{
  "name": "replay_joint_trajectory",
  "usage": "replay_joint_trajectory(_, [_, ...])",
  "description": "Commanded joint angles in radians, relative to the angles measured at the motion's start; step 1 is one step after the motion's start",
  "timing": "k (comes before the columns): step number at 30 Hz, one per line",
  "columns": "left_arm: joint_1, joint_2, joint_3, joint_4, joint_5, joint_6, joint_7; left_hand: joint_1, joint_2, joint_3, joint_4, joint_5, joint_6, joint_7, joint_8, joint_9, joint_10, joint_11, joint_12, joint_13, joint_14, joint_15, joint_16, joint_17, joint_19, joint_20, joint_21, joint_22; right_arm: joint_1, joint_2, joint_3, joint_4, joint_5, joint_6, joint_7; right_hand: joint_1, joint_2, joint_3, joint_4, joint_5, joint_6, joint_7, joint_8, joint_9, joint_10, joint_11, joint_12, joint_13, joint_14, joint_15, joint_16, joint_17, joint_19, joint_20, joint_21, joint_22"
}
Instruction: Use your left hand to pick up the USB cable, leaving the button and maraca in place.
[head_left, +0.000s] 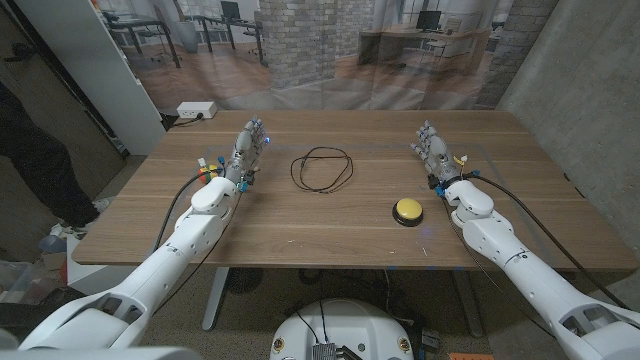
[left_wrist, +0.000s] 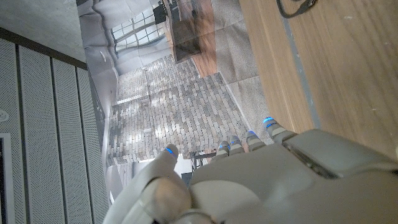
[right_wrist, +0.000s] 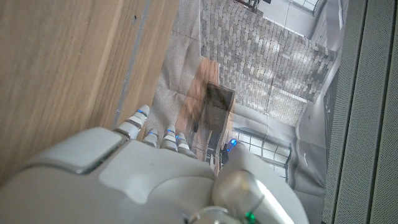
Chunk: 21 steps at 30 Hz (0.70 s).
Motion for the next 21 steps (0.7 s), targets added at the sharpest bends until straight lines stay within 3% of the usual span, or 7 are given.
replay_joint_trajectory(1, [-0.018,-0.152,-0.194,0.029,0.209,0.048,-0.187,0.004,0.054,0.007,-0.003,0.003,-0.121,0.000,0.005,0.002,-0.111,-0.004,0.005,0.004,-0.118,-0.002,0.006,0.003,-0.012,-0.001,0.005,0.005,-0.070,0.268,0.330,-0.104,-0.367,-0.112,0.167,0.006,0.011,0.008,0.000,0.006,-0.006,0.000,0.007,0.005,0.003,0.009,0.006,0.002,-0.005,0.001,0.008,0.004,0.011,0.005,0.006,0.005])
replay_joint_trajectory(9, [0.011,-0.259,-0.261,-0.074,0.378,0.098,-0.134,0.013,0.040,0.003,-0.014,0.002,-0.114,-0.006,0.009,0.002,-0.098,-0.010,0.011,0.004,-0.107,0.000,0.011,0.002,-0.008,0.002,0.004,0.005,0.016,0.376,0.511,0.025,-0.463,-0.098,0.371,0.006,0.010,0.007,0.000,0.006,-0.006,0.001,0.006,0.005,0.003,0.009,0.005,0.002,-0.004,0.001,0.008,0.004,0.011,0.005,0.005,0.005])
replay_joint_trajectory(14, [0.022,-0.293,-0.276,-0.134,0.473,0.128,-0.115,0.029,0.026,0.002,-0.031,0.000,-0.107,-0.006,0.013,0.002,-0.088,-0.012,0.015,0.004,-0.093,0.005,0.015,0.001,0.003,0.011,0.005,0.003,0.056,0.408,0.594,0.086,-0.497,-0.086,0.464,0.005,0.009,0.006,0.000,0.006,-0.008,0.001,0.006,0.005,0.003,0.011,0.005,0.002,-0.004,0.001,0.008,0.004,0.011,0.004,0.005,0.005])
replay_joint_trajectory(21, [0.043,-0.327,-0.294,-0.210,0.559,0.157,-0.111,0.043,0.020,0.003,-0.044,-0.001,-0.102,-0.004,0.015,0.002,-0.076,-0.010,0.018,0.004,-0.083,0.008,0.017,0.000,0.013,0.013,0.005,0.002,0.078,0.436,0.666,0.105,-0.543,-0.064,0.547,0.004,0.008,0.006,0.000,0.005,-0.008,0.002,0.006,0.005,0.006,0.011,0.006,0.002,-0.004,0.002,0.008,0.004,0.011,0.005,0.005,0.005])
